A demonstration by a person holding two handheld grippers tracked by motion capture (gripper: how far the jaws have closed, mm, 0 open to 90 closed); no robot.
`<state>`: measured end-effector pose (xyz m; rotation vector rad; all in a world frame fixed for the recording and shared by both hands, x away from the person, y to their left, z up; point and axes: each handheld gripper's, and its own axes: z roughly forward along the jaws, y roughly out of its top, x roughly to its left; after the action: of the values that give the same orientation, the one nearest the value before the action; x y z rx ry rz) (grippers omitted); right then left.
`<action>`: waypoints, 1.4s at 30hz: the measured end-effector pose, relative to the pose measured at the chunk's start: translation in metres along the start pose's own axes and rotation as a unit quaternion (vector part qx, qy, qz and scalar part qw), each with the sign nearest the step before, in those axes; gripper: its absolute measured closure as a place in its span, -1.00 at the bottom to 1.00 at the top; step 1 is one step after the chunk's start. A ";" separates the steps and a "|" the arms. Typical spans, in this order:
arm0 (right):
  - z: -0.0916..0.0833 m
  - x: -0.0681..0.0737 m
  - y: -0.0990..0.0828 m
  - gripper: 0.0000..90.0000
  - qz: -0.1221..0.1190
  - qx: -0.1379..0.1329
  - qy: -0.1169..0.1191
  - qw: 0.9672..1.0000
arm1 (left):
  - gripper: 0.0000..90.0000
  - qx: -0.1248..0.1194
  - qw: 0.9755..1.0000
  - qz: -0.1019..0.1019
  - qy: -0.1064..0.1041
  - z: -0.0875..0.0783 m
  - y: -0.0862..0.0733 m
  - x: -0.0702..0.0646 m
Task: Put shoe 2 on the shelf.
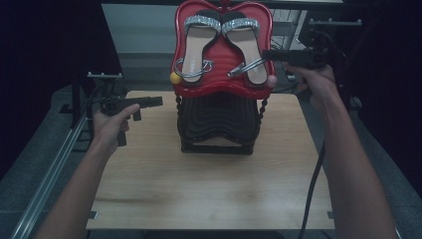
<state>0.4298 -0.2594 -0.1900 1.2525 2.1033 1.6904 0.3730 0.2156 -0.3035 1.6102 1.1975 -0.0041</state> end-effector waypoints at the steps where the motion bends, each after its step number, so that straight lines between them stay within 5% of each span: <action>1: -0.007 -0.001 -0.004 -0.22 -0.003 -0.004 -0.002 1.000 | -0.28 -0.001 1.000 0.000 0.000 0.000 0.000 0.000; 8: -0.038 -0.013 -0.028 -0.20 -0.010 -0.015 0.001 1.000 | -0.28 0.000 1.000 0.001 0.000 0.003 -0.002 -0.002; 17: -0.061 -0.037 -0.081 -0.16 -0.020 -0.013 0.006 1.000 | -0.28 0.002 1.000 0.004 0.004 0.003 -0.004 -0.002; 33: -0.061 -0.072 -0.157 -0.14 -0.002 0.018 -0.015 1.000 | -0.27 0.007 1.000 0.001 0.007 0.005 -0.012 -0.001; 42: -0.054 -0.074 -0.163 -0.13 -0.006 0.028 -0.021 0.999 | -0.27 0.008 1.000 0.002 0.008 0.007 -0.012 -0.001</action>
<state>0.3639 -0.3507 -0.3391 1.2767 2.1437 1.5964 0.3679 0.2088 -0.3150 1.6298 1.2097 0.0009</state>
